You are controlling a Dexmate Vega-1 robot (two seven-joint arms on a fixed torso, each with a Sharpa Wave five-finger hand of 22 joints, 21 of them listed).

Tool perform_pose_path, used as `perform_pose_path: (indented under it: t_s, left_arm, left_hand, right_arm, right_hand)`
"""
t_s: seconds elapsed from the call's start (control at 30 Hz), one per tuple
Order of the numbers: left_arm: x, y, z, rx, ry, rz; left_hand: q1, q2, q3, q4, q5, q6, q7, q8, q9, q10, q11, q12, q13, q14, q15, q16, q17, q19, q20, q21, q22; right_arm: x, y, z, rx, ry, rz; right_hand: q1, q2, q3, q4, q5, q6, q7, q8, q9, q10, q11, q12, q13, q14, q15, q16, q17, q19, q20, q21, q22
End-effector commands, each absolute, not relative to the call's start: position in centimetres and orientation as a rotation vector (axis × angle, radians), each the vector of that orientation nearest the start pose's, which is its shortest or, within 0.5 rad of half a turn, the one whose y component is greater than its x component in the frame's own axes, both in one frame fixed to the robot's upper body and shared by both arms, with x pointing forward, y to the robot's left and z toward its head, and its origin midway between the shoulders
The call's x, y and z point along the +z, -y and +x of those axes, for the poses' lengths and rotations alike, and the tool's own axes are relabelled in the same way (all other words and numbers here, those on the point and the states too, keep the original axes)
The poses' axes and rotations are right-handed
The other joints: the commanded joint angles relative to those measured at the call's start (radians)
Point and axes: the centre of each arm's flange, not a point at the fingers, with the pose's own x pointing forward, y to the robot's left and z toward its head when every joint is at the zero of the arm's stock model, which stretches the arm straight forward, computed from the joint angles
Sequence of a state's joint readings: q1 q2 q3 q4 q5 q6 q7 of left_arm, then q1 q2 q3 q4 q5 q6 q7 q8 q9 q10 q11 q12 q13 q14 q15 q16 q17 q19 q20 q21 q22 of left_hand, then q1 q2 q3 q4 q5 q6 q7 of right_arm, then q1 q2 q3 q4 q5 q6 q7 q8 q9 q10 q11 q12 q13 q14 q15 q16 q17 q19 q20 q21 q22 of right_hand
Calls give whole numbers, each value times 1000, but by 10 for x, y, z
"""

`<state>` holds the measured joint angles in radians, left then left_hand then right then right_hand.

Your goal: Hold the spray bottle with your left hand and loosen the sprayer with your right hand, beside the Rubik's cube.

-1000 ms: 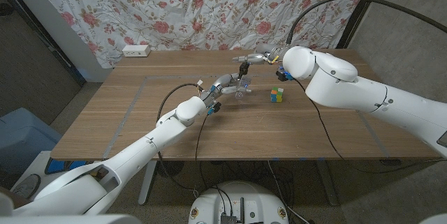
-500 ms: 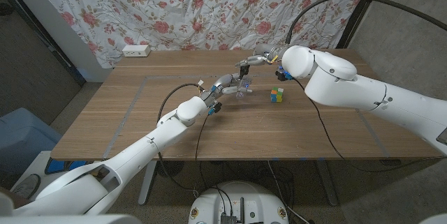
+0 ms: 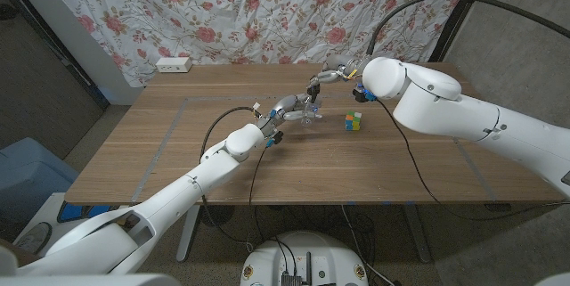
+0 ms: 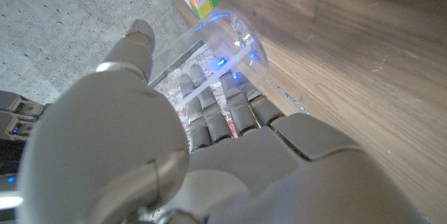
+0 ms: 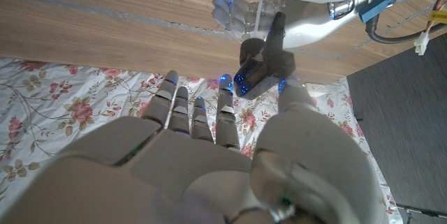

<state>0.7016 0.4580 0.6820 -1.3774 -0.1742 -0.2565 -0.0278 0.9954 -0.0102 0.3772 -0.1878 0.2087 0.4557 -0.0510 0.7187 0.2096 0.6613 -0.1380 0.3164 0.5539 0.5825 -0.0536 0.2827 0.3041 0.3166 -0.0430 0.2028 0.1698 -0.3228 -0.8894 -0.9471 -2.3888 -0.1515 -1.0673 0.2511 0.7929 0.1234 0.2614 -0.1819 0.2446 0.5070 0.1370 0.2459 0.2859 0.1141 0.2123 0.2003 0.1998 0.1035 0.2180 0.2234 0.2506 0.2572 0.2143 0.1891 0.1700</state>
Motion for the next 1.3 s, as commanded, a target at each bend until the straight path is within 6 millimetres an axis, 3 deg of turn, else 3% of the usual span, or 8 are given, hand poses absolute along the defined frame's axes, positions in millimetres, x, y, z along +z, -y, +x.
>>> perform_pose_path:
  t_s: [0.03, 0.2, 0.63, 0.9, 1.1, 1.3]
  left_arm:
    - [-23, -107, 632, -501, 686, 515]
    - [-24, -106, 632, -503, 685, 516]
    - [-24, -106, 633, -509, 684, 517]
    - [-23, -106, 634, -509, 682, 516]
    - [-23, -106, 635, -510, 683, 516]
    - [-23, -106, 635, -511, 682, 516]
  left_hand:
    - [-116, 136, 26, 20, -2, 12, 18, -1, 1, 17, -11, -6, 6, 4, -104, -1, 3, 7, -14, -4, 6]
    - [-117, 134, 26, 20, -2, 14, 17, -1, 1, 19, -11, -6, 6, 5, -105, -1, 3, 8, -16, -3, 6]
    - [-118, 134, 28, 18, -2, 13, 19, -2, 2, 19, -9, -7, 8, 3, -104, -2, 4, 7, -15, -4, 6]
    - [-120, 133, 28, 18, -3, 14, 17, -3, 2, 18, -8, -9, 9, 4, -105, -1, 6, 7, -16, -3, 6]
    - [-120, 132, 29, 17, -3, 14, 16, -3, 2, 19, -9, -9, 9, 5, -106, -2, 5, 7, -17, -3, 6]
    - [-120, 133, 30, 18, -3, 13, 16, -4, 2, 19, -10, -10, 10, 4, -104, -2, 6, 7, -16, -3, 6]
  right_arm:
    - [113, 122, 481, 189, 406, -1248]
    - [113, 123, 481, 193, 416, -1240]
    - [111, 125, 484, 194, 446, -1211]
    - [110, 126, 486, 180, 457, -1190]
    - [109, 126, 487, 171, 463, -1184]
    - [109, 127, 487, 152, 460, -1180]
  right_hand:
    - [32, 2, 17, -1, 20, 9, -12, 10, 2, 9, -4, 6, 1, -4, -1, 2, 1, 12, -2, 1, 1]
    - [61, 2, 32, -2, 36, 19, -24, 14, 3, 11, -5, 6, 1, -3, -2, 2, -1, 13, -2, 1, 0]
    - [205, 4, 105, -9, 103, 43, -93, 25, 11, 5, -49, 4, 1, -8, -10, 2, -6, 11, -4, -2, -2]
    - [291, -1, 138, -8, 129, 119, -163, 60, 22, 15, -77, 6, 1, -8, -11, 7, -6, 20, -6, 0, -2]
    - [323, -8, 145, -8, 134, 162, -184, 83, 30, 29, -88, 9, 1, -2, -12, 12, -5, 28, -7, 1, -2]
    - [373, -35, 143, -4, 134, 230, -216, 125, 47, 37, -175, 6, 1, -11, -23, 16, 1, 49, -9, 4, -3]
